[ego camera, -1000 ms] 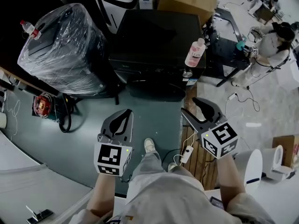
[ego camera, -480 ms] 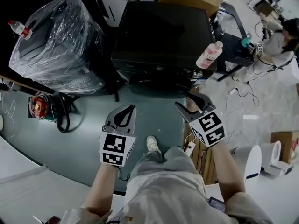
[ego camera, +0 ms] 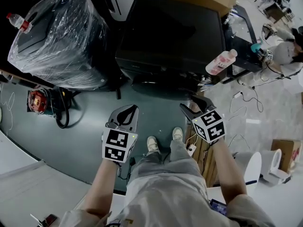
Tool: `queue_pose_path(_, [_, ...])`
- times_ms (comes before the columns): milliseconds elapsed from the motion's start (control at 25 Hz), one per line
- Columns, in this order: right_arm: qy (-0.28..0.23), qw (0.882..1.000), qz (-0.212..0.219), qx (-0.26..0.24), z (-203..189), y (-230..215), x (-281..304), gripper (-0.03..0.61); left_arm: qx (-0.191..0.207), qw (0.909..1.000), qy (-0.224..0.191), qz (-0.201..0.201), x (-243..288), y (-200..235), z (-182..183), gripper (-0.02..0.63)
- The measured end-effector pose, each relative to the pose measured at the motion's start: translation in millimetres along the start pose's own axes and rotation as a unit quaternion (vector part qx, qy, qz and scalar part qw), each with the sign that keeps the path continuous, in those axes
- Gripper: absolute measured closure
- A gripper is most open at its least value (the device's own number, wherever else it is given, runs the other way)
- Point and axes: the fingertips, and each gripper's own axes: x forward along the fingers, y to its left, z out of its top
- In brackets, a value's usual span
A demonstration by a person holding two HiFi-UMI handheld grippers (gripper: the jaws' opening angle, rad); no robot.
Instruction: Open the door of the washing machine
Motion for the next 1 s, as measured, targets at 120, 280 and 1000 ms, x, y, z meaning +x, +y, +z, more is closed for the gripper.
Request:
queue_pose_path(120, [0.014,1.0,0.006,-0.001,-6.7,-12.4,13.9,0.344,-0.007,0.9999,0.015,0.0,16.5,1.3,-4.3,0.588])
queue_pose_path(280, [0.043,0.999,0.015,-0.013,-17.8,-33.5,36.4,0.344,-0.019,0.9993,0.031,0.0,42.6,0.2,-5.2,0.588])
queue_pose_path(1000, [0.13,0.988,0.071,-0.035,-70.3,-90.4,145.8,0.347,-0.08,0.9899,0.107,0.048,141.0,-4.7,-39.5,0.588])
